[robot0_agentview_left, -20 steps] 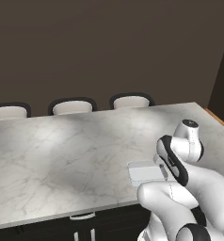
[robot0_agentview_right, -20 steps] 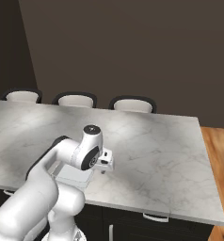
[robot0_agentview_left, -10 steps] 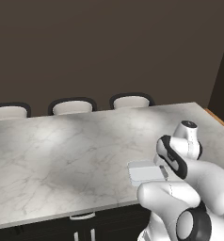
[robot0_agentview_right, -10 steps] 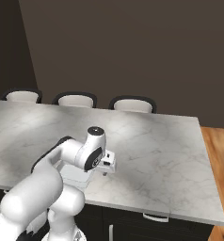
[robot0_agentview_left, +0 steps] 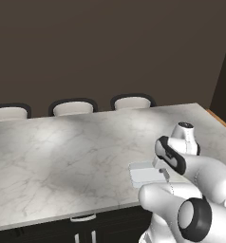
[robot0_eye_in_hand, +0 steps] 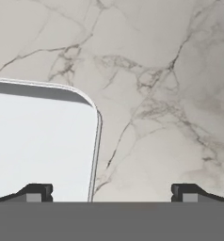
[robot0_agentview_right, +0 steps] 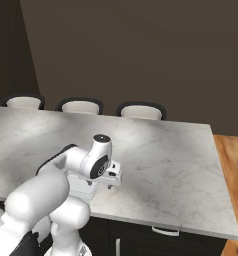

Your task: Pick the cup and tupperware and place them in the sink. Then turn on the water.

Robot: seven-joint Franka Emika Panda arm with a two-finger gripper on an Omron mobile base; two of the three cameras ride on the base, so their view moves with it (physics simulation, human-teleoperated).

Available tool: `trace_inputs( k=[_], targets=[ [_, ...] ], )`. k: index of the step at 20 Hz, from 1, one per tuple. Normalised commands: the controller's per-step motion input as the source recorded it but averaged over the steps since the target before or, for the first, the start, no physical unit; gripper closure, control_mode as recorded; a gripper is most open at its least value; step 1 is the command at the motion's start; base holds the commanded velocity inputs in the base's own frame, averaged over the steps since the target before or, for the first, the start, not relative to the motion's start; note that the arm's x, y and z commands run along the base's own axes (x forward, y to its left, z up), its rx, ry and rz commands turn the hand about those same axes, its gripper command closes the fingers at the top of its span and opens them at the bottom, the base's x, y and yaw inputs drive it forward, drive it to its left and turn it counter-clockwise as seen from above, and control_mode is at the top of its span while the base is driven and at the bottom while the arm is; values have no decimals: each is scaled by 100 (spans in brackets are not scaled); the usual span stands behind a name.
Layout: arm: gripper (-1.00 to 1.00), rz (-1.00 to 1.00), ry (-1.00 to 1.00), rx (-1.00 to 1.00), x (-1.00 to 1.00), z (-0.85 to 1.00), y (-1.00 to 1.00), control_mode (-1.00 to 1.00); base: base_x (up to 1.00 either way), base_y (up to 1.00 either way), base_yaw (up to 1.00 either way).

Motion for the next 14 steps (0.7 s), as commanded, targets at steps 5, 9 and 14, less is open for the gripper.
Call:
trace_inputs(
  k=[5, 9, 14],
  targets=[
    [-100, 0, 6, 0, 0, -8, 4, -100, 0, 0, 0],
    [-100, 0, 7, 0, 0, -11, 8, -100, 0, 0, 0],
    [-100, 0, 6, 0, 0, -12, 3, -100, 0, 0, 0]
  ],
)
